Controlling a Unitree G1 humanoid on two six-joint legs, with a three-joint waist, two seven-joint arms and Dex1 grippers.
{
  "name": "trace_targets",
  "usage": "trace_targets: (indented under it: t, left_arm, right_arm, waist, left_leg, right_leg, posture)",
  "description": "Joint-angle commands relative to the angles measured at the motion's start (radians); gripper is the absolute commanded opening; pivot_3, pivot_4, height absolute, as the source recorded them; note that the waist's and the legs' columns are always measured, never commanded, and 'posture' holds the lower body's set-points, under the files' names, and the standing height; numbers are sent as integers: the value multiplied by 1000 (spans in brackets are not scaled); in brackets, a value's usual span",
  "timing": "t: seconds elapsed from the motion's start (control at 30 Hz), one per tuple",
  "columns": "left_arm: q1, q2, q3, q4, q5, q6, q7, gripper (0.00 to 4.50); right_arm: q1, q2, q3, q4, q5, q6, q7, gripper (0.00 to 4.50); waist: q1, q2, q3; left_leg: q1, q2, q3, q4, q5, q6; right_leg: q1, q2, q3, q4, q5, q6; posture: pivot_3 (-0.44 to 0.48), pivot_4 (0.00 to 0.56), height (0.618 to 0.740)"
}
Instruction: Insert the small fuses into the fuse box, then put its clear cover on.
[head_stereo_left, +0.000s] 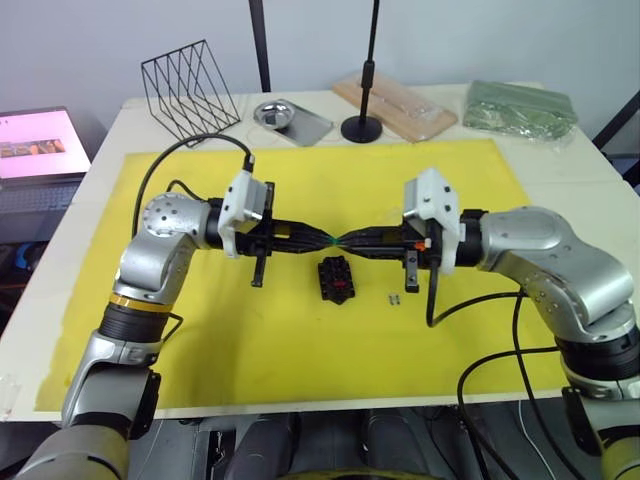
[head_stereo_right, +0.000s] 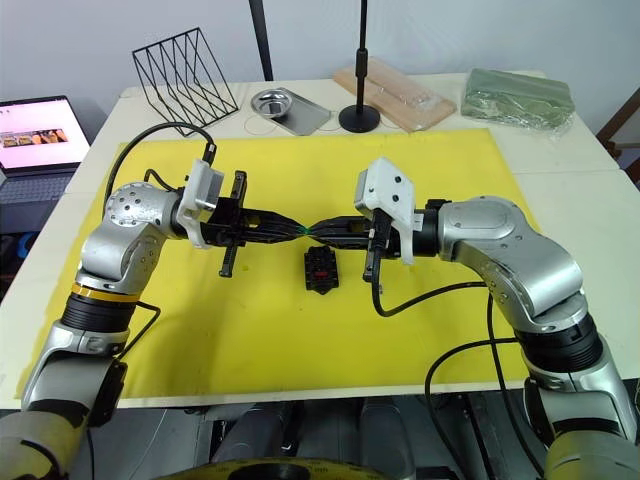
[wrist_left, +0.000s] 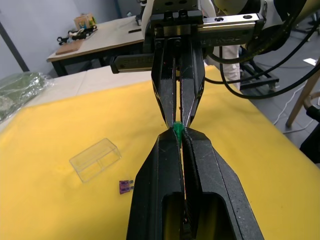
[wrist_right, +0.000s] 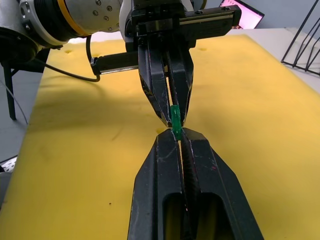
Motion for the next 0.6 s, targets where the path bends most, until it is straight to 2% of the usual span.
trace_targets:
  t: [0.03, 0.07, 0.13, 0.27, 0.43, 0.6]
  left_arm:
    - [22, 25, 6, -5, 13, -15, -4, 527]
    - [33, 32, 8, -7, 15, -14, -4, 644]
    - [58, 39, 16, -17, 12, -1, 11, 1292]
    - [160, 54, 48, -74, -3, 46, 85, 2692]
    - [326, 41, 39, -154, 47, 6, 185, 4489]
    - [388, 2, 24, -204, 57, 3, 267, 4489]
  right_arm:
    - [-47, -24, -36, -24, 27, 28, 13, 0]
    - [-53, -31, -36, -30, 36, 45, 18, 0]
    - [-64, -49, -29, -44, 50, 82, 25, 0]
    - [-105, -78, 26, -59, 8, 154, -11, 0]
    - [-133, -127, 139, -71, -88, 182, -9, 0]
    - [-164, -130, 226, -66, -179, 164, -6, 0]
  waist:
    - [-1, 0, 0]
    - [-2, 0, 0]
    - [-3, 0, 0]
    - [-4, 0, 0]
    - [-1, 1, 0]
    - [4, 0, 0]
  left_leg:
    - [0, 0, 0, 0, 0, 0]
    - [0, 0, 0, 0, 0, 0]
    - [0, 0, 0, 0, 0, 0]
    - [0, 0, 0, 0, -1, 1]
    - [0, 1, 0, 0, -2, 3]
    - [0, 1, 0, 1, -2, 3]
  right_leg:
    - [0, 0, 0, 0, 0, 0]
    - [0, 0, 0, 0, 0, 0]
    - [0, 0, 0, 0, 0, 0]
    - [0, 0, 0, 0, 0, 0]
    - [0, 0, 0, 0, 0, 0]
    - [0, 0, 0, 0, 0, -1]
  posture:
    - [0, 150, 740]
    - [0, 150, 740]
    - [0, 150, 740]
    - [0, 150, 740]
    - [0, 150, 740]
    - [0, 150, 740]
